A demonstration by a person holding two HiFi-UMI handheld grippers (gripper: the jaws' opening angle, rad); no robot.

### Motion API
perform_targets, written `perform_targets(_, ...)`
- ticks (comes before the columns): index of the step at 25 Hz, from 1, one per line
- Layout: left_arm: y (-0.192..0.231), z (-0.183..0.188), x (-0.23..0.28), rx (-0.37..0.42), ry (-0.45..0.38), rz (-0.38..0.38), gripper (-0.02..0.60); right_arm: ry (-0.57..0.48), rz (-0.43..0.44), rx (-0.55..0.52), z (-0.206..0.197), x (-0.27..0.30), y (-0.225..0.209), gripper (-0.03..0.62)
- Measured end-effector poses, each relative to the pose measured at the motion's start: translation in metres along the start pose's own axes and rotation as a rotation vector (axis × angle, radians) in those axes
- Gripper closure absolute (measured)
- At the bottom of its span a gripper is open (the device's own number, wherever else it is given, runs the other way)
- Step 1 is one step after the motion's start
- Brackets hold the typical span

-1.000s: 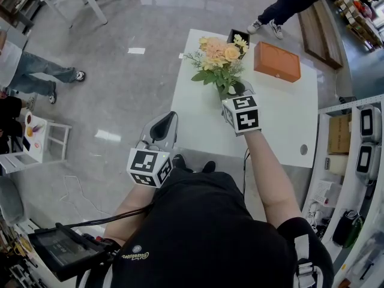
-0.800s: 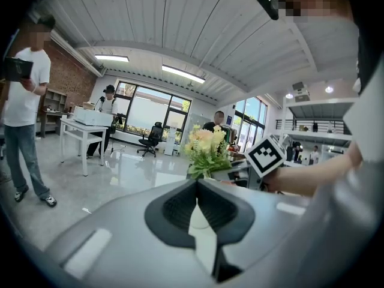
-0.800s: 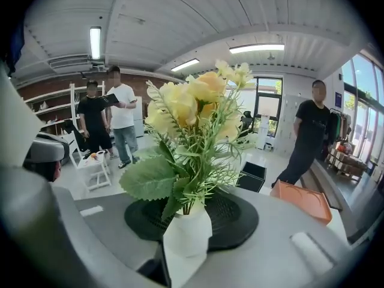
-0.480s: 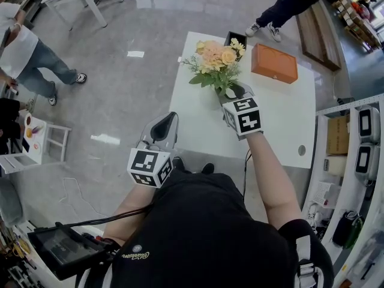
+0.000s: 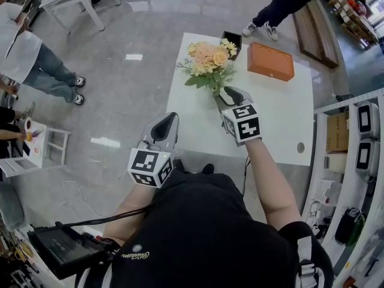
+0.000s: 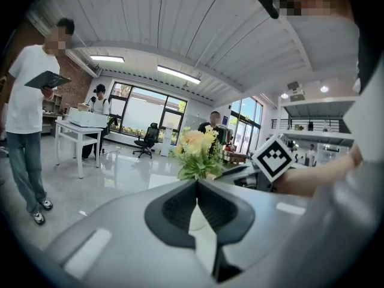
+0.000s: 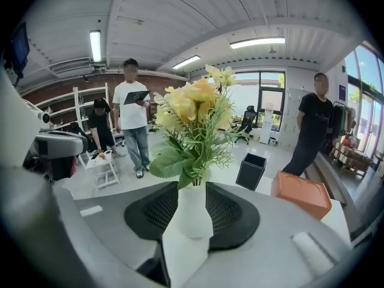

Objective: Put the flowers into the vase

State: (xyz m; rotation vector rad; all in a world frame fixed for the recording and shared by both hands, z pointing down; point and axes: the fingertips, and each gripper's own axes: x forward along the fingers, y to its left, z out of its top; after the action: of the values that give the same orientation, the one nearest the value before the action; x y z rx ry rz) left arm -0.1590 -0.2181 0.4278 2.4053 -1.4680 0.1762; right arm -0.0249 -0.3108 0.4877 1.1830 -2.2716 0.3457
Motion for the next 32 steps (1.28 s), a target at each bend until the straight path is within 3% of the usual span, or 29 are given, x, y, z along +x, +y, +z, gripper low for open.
perform_targets(7, -0.008, 0.002, 0.0, 0.008, -0.006, -0.004, 0.575, -0.041, 0.004, 0.068, -0.014, -0.027, 0.004, 0.458)
perform_targets(19, -0.025, 0.012, 0.014, 0.037, -0.015, -0.032, 0.575, -0.252, -0.088, 0.182, 0.003, -0.093, -0.008, 0.592)
perform_targets(25, -0.035, 0.015, 0.022, 0.051, -0.018, -0.044, 0.575, -0.33, -0.12, 0.263, -0.005, -0.105, -0.01, 0.592)
perform_targets(32, -0.04, 0.015, 0.027, 0.053, -0.012, -0.047, 0.575, -0.359, -0.125, 0.278, -0.004, -0.11, -0.006, 0.594)
